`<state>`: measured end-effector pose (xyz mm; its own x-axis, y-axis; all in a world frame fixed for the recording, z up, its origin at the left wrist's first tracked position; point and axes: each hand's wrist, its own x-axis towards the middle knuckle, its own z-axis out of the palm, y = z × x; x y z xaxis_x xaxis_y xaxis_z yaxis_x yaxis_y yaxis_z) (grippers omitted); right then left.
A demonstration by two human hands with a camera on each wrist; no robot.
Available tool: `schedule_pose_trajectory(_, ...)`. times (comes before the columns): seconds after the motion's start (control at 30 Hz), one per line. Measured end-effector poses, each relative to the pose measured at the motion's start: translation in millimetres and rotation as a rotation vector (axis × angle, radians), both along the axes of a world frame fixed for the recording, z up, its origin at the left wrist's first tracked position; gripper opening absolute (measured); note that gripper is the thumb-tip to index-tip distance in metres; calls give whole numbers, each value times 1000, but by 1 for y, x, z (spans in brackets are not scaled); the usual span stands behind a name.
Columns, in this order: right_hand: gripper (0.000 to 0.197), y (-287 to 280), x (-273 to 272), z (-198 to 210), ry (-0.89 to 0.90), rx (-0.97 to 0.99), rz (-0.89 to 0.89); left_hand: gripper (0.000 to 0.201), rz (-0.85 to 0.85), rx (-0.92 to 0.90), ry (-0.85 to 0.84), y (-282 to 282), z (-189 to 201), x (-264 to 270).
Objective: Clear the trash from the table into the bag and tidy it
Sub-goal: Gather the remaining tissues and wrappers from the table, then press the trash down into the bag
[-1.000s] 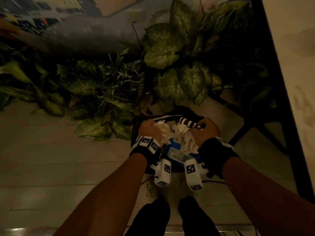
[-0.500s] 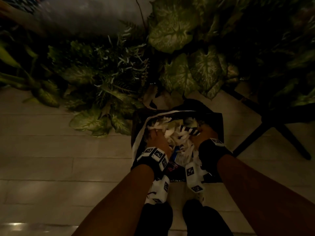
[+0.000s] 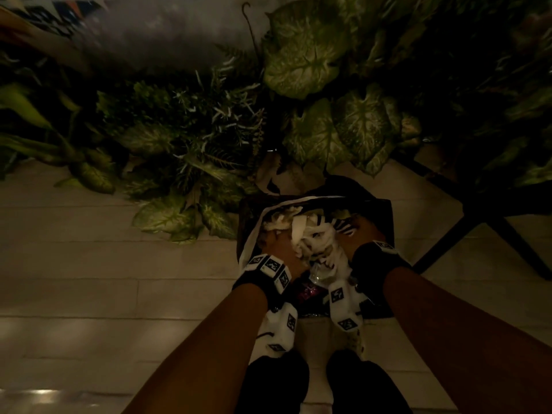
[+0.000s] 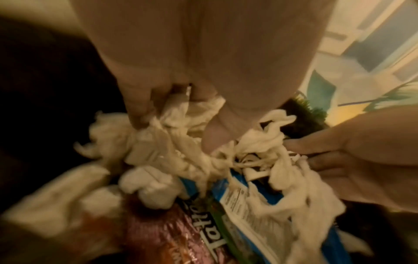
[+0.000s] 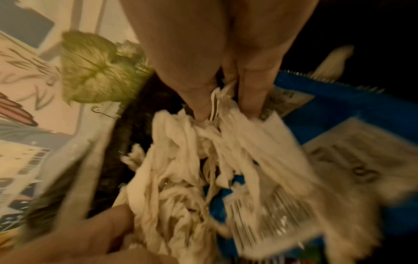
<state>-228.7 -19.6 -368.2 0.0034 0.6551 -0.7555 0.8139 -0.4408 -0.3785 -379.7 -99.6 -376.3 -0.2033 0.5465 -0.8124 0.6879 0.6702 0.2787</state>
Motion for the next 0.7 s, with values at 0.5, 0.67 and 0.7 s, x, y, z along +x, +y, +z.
schedule_pose_trajectory(0.5,28,-48,10,176,153,-62,197,41,237,258,13,-16,190,3)
schedule_pose_trajectory(0.67,17,-72,23,219,258,12,272,25,175,290,36,-12,229,2)
schedule_pose_trajectory(0.7,17,-76,27,226,268,31,283,20,150,303,47,-10,235,2)
